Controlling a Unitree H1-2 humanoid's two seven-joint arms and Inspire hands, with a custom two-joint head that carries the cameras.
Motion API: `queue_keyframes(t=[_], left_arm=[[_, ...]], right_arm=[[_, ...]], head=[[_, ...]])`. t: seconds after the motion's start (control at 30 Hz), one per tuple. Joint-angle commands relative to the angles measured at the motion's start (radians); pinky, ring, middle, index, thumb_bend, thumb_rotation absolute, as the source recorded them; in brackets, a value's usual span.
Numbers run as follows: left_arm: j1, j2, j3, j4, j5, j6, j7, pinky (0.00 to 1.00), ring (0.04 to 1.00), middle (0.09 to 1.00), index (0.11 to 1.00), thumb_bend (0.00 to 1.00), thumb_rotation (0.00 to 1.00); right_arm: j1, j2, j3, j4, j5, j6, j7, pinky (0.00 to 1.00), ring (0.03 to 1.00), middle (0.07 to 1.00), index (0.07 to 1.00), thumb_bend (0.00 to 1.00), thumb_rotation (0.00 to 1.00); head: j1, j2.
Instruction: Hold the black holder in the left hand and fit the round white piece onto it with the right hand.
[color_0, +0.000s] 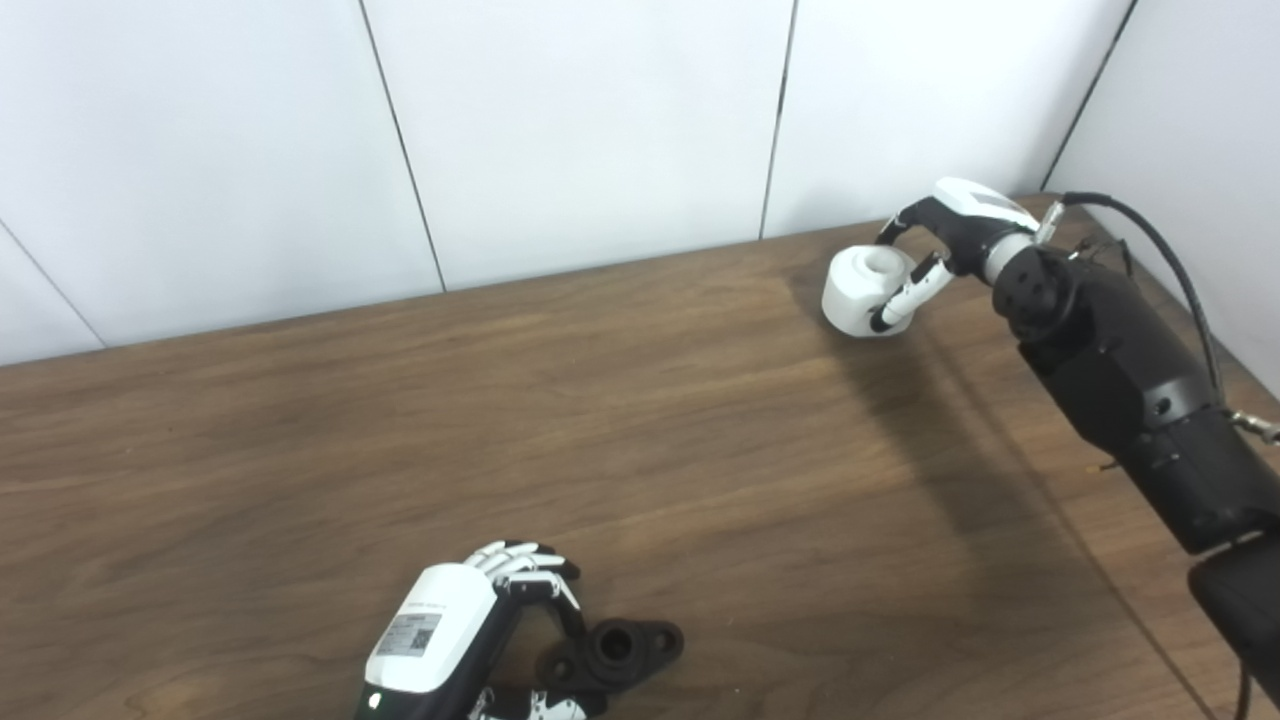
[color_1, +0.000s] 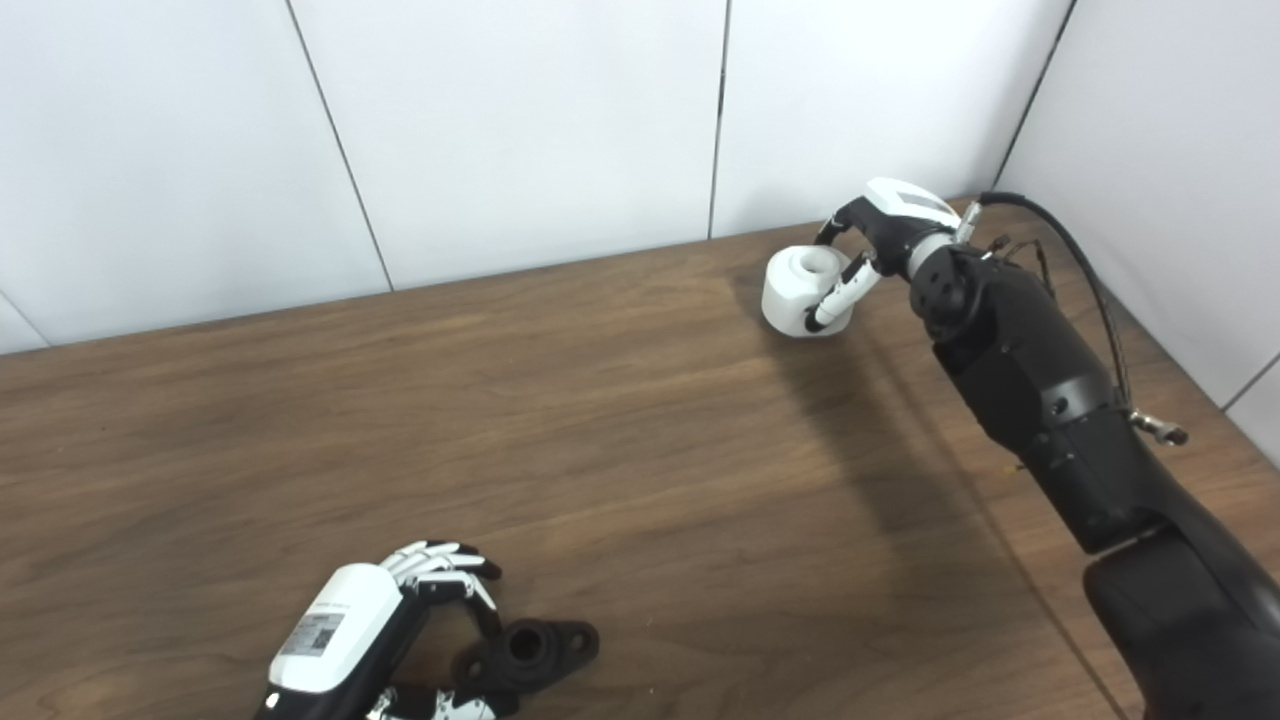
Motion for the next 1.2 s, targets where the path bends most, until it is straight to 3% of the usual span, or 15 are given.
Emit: queue_keyframes(t=[0.0,0.33,0.37,0.4,0.5,0.7,0.93,1.17], left_arm=[[0.023,0.015,-0.004,0.015,0.009,0.028,-0.043,0.86,0.830,0.767,0.486,0.52,0.05],[0.022,0.015,-0.003,0.022,0.010,0.028,-0.041,0.86,0.834,0.769,0.486,0.52,0.05],[0.022,0.014,-0.003,0.022,0.010,0.028,-0.041,0.87,0.834,0.770,0.486,0.52,0.05],[0.022,0.014,-0.003,0.021,0.012,0.029,-0.041,0.87,0.835,0.770,0.486,0.52,0.05],[0.022,0.014,-0.003,0.023,0.012,0.028,-0.040,0.87,0.835,0.770,0.486,0.52,0.05],[0.021,0.014,-0.002,0.024,0.010,0.028,-0.039,0.86,0.835,0.770,0.486,0.52,0.05],[0.020,0.011,-0.004,0.026,0.014,0.031,-0.041,0.87,0.837,0.772,0.487,0.52,0.05],[0.023,0.006,-0.007,0.021,0.016,0.031,-0.040,0.87,0.834,0.769,0.486,0.52,0.05]], right_arm=[[-0.034,-0.032,-0.007,-0.036,-0.006,-0.012,-0.007,0.98,0.946,0.874,0.659,0.88,0.21],[-0.034,-0.029,-0.012,-0.033,0.002,-0.029,-0.018,1.00,0.942,0.865,0.596,0.85,0.18],[-0.034,-0.030,-0.012,-0.033,0.002,-0.031,-0.018,1.00,0.944,0.864,0.534,0.66,0.16],[-0.033,-0.031,-0.012,-0.032,0.001,-0.041,-0.025,1.00,0.945,0.864,0.513,0.59,0.15],[-0.030,-0.033,-0.012,-0.031,-0.006,-0.067,-0.045,0.98,0.924,0.831,0.489,0.53,0.14],[-0.025,-0.047,0.000,-0.036,-0.027,-0.116,-0.046,0.98,0.899,0.803,0.486,0.52,0.14],[-0.018,-0.049,-0.015,-0.035,-0.021,-0.125,-0.049,1.00,0.899,0.800,0.485,0.52,0.14],[0.007,-0.075,-0.033,-0.133,-0.002,-0.136,-0.001,0.91,0.873,0.780,0.486,0.52,0.14]], head=[[0.001,0.000],[0.002,0.001],[0.002,0.001],[0.003,0.001],[0.003,0.001],[0.004,0.001],[0.010,0.005],[0.037,0.019]])
